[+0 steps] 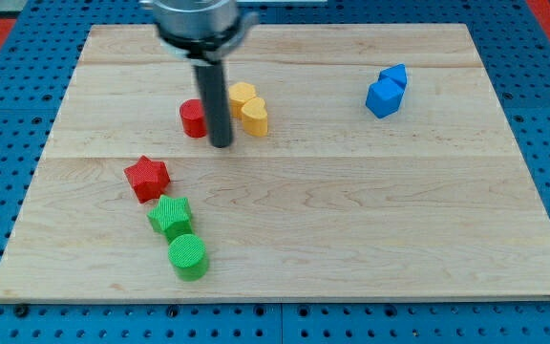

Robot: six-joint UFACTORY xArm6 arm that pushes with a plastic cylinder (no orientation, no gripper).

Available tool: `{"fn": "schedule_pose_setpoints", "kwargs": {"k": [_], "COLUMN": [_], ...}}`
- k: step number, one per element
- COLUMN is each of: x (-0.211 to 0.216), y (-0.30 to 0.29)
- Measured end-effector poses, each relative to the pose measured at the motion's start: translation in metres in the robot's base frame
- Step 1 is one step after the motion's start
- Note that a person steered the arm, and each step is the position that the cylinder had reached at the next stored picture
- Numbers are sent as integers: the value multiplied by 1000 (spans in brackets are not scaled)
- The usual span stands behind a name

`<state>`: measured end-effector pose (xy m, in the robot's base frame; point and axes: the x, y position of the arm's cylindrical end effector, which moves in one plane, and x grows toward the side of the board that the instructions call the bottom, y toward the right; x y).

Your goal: Move red blocks towards the center left of the board

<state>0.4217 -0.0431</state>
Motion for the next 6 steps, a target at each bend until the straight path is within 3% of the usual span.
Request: {"fn": "schedule_pose_setpoints", "kwargs": {"k": [2, 3, 4, 6], "x": [34, 46, 68, 86], "y": [21, -55, -67, -152]}}
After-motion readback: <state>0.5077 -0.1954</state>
